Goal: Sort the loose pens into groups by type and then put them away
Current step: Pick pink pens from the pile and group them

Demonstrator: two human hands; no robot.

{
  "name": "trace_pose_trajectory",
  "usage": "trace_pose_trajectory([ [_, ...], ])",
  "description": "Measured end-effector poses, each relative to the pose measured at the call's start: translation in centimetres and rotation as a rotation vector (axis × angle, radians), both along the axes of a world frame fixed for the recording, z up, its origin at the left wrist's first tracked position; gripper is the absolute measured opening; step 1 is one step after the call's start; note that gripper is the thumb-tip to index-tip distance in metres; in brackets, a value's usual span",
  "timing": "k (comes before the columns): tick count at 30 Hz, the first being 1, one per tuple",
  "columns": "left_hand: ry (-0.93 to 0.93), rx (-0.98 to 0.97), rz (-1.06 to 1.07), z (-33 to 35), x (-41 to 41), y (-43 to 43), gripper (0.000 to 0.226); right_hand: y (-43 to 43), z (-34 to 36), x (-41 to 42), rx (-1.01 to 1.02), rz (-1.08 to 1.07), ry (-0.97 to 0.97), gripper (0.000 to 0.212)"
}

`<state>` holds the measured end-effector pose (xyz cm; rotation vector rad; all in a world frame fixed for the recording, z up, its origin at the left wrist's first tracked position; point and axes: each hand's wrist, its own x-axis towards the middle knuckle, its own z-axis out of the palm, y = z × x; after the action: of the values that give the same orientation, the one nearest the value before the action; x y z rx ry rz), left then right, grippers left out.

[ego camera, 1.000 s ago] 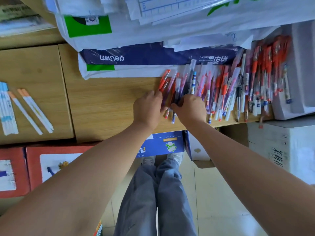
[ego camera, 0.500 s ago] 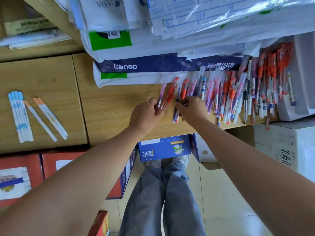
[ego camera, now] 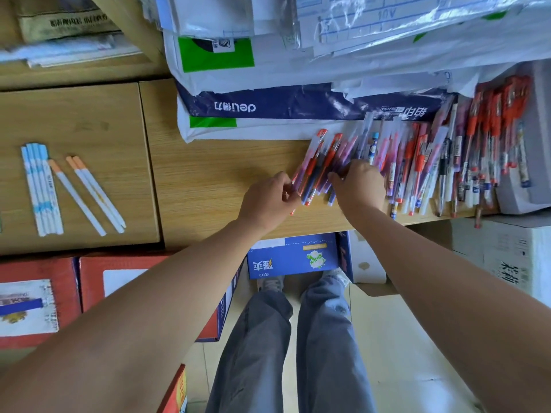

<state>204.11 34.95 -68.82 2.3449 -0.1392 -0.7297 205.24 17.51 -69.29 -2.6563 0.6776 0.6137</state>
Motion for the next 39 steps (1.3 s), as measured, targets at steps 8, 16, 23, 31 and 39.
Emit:
trace_pose_trajectory([
  [8,0.047,-0.055,0.097,0.1,-0.3,0.4,0.011,0.2,0.0,0.3,0.063,-0.047,0.011,0.037],
  [16,0.199,-0.124,0.193,0.2,-0.9,0.8,0.009,0.5,-0.2,0.7,0.122,-0.048,0.096,0.029],
  [23,0.274,-0.16,0.252,0.9,-0.7,0.6,0.009,0.1,0.7,1.1,0.266,-0.061,0.072,0.022],
  [31,0.492,-0.34,0.442,2.5,-0.1,-3.2,0.004,-1.7,3.8,-0.5,0.753,-0.201,0.154,0.018],
  [39,0.601,-0.448,0.362,3.9,-0.6,-6.5,0.022,-4.1,3.9,-1.5,0.913,-0.334,0.117,0.012],
])
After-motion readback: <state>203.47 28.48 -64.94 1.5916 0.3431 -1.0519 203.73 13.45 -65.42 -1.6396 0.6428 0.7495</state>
